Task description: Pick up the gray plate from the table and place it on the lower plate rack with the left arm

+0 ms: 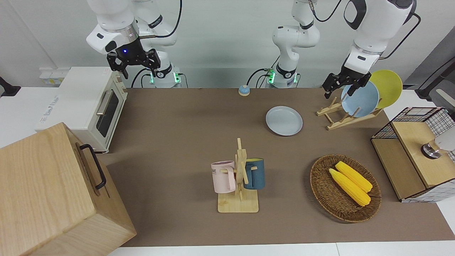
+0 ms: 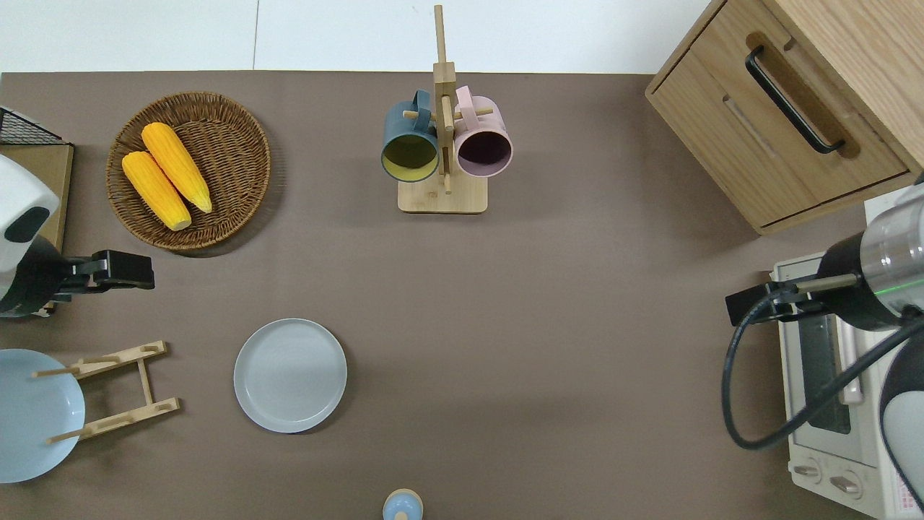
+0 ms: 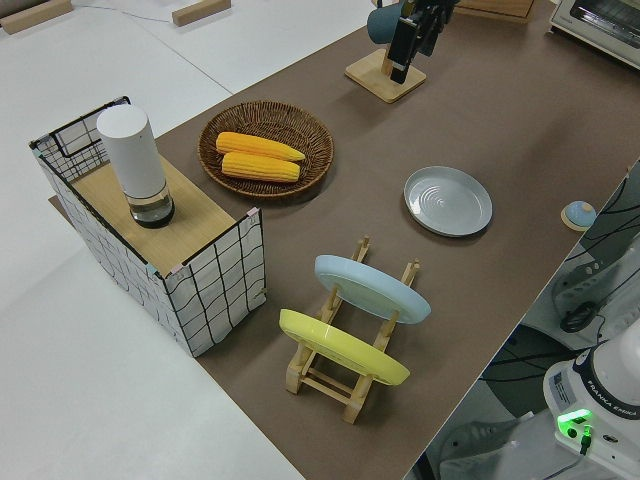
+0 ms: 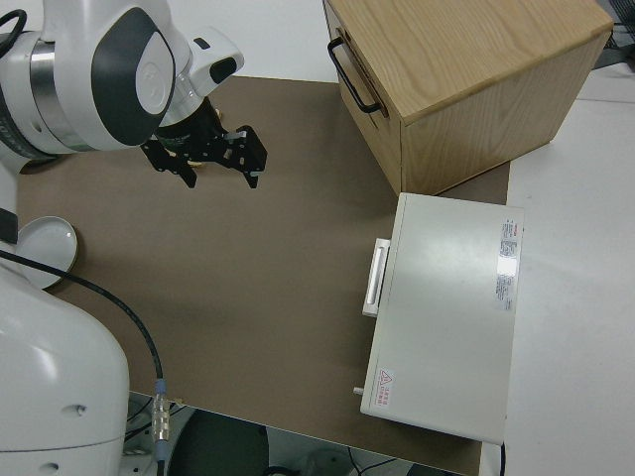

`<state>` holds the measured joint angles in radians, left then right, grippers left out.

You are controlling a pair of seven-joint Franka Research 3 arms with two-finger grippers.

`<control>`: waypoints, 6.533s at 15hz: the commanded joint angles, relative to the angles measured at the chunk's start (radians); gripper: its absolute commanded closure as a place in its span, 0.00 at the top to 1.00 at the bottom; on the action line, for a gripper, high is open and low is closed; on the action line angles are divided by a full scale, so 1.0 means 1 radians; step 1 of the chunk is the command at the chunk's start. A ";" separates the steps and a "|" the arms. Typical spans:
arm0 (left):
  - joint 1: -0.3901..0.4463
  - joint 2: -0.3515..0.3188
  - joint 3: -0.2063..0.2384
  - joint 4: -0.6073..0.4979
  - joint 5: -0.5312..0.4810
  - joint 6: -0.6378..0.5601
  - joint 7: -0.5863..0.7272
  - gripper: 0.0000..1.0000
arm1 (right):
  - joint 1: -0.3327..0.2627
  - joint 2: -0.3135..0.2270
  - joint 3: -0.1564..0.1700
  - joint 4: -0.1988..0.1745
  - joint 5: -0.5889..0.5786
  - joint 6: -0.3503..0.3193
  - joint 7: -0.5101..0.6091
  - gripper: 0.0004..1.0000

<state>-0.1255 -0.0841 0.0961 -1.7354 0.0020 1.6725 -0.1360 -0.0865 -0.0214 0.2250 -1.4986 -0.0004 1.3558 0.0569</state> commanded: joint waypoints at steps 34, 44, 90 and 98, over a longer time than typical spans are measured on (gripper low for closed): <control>-0.029 0.141 -0.013 -0.619 -0.088 0.466 -0.027 0.11 | -0.015 -0.005 0.007 0.006 0.004 -0.015 -0.003 0.99; -0.026 0.124 0.001 -0.581 -0.105 0.432 -0.019 0.00 | -0.015 -0.005 0.007 0.006 0.004 -0.015 -0.003 0.99; -0.066 0.230 -0.013 -0.224 0.759 -0.358 -0.352 0.00 | -0.013 -0.005 0.007 0.006 0.004 -0.015 -0.003 0.99; -0.071 0.230 -0.013 -0.208 0.655 -0.335 -0.369 0.99 | -0.013 -0.005 0.007 0.006 0.004 -0.015 -0.003 0.99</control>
<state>-0.1801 0.1550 0.0719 -1.9536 0.7059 1.3366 -0.4899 -0.0865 -0.0214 0.2250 -1.4986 -0.0004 1.3558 0.0569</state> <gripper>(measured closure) 0.639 0.009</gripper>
